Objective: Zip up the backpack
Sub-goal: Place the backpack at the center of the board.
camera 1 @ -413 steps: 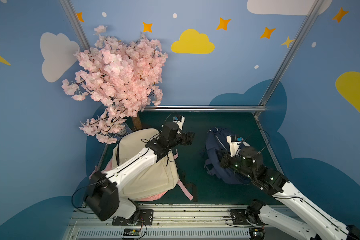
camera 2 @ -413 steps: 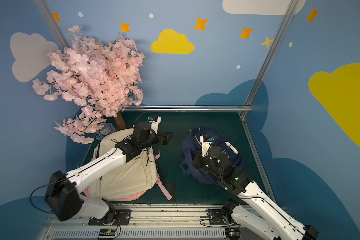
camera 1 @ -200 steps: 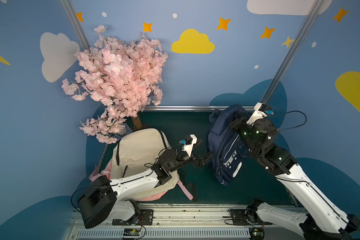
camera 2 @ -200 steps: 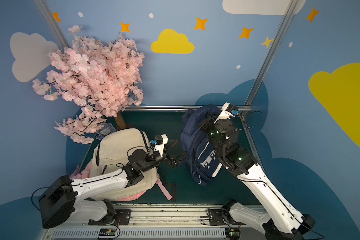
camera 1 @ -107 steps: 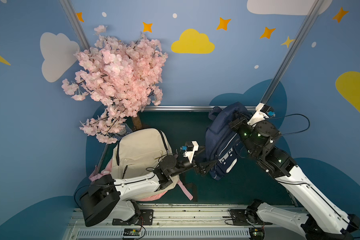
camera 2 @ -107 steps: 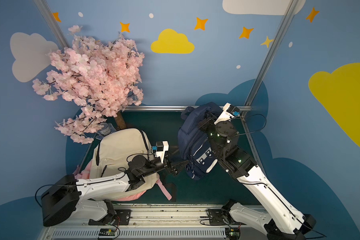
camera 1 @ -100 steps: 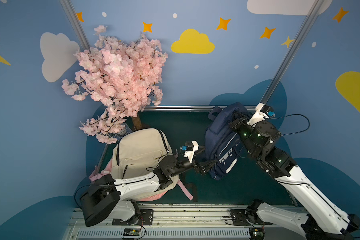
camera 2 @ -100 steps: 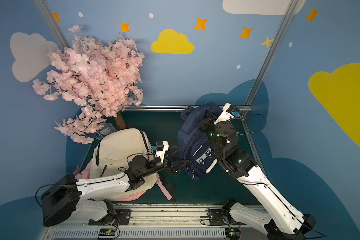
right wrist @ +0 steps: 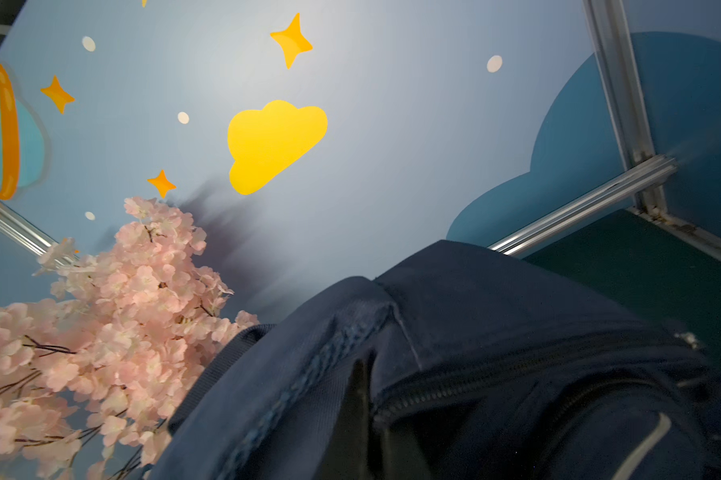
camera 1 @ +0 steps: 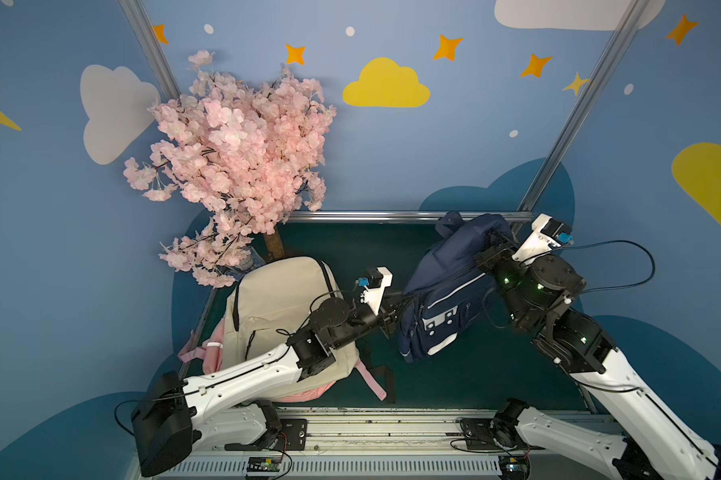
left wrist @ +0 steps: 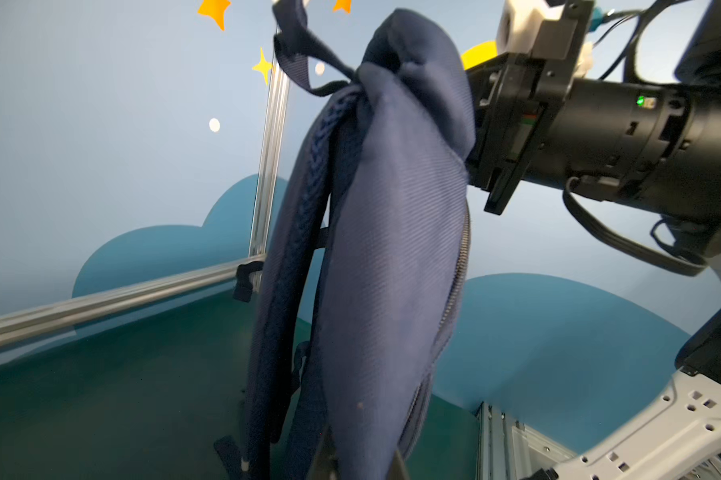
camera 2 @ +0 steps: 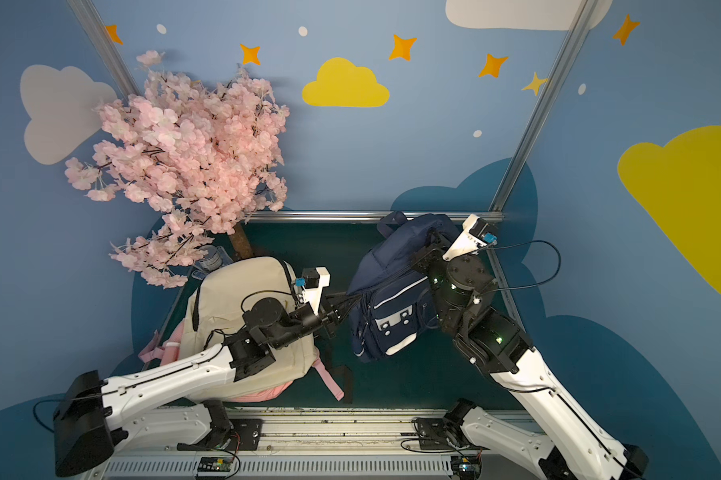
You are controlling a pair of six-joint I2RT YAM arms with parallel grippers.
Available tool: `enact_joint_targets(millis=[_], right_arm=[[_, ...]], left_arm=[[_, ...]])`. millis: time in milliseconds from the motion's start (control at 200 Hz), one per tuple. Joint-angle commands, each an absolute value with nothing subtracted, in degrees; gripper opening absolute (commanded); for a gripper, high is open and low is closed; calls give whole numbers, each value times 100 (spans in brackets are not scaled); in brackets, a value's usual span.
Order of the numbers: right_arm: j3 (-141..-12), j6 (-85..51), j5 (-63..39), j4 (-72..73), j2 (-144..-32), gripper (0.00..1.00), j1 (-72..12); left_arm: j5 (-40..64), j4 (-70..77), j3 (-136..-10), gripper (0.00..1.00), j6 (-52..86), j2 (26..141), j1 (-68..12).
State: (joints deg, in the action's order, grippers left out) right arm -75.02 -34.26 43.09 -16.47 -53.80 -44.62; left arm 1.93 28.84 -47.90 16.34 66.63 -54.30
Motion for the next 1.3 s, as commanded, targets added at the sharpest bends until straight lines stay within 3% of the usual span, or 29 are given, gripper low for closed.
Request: enact_joint_targets(millis=[0,115,255,511,736,831,1141,1291], right_arm=[[-8401,-2363,5035,-1615,-5541,0,-4337],[-8726,-2309,4749,-2410,-5986,0,-3905],[-8475,-2768,3691,-2994,-6390,0,-3109],[-7387,-3094,2011,-2495,-7222,0,-1916],[-7019,-2791,1455,-2227,-7129,56,-1492],[-6809,-2599,1352,-2426,-6844,69,-1468],[-4374,-3667,-329,-2594,-6131,68,-1551],[-3352,-4120,-483,-2326,-6170,67,-1548]], left_arm=[[66,1465,-5618,6,1923,6736,-5122],[362,1039,-5994,3,2312,7190,-4681],[389,528,-6370,3,2659,7841,-4258],[173,-10,-7128,2,2750,9408,-3897],[356,228,-7705,2,2655,10716,-3735],[588,210,-8089,3,2470,11224,-3692],[748,-144,-9334,2,2550,12579,-3690],[617,-289,-9905,2,2913,13120,-3808]])
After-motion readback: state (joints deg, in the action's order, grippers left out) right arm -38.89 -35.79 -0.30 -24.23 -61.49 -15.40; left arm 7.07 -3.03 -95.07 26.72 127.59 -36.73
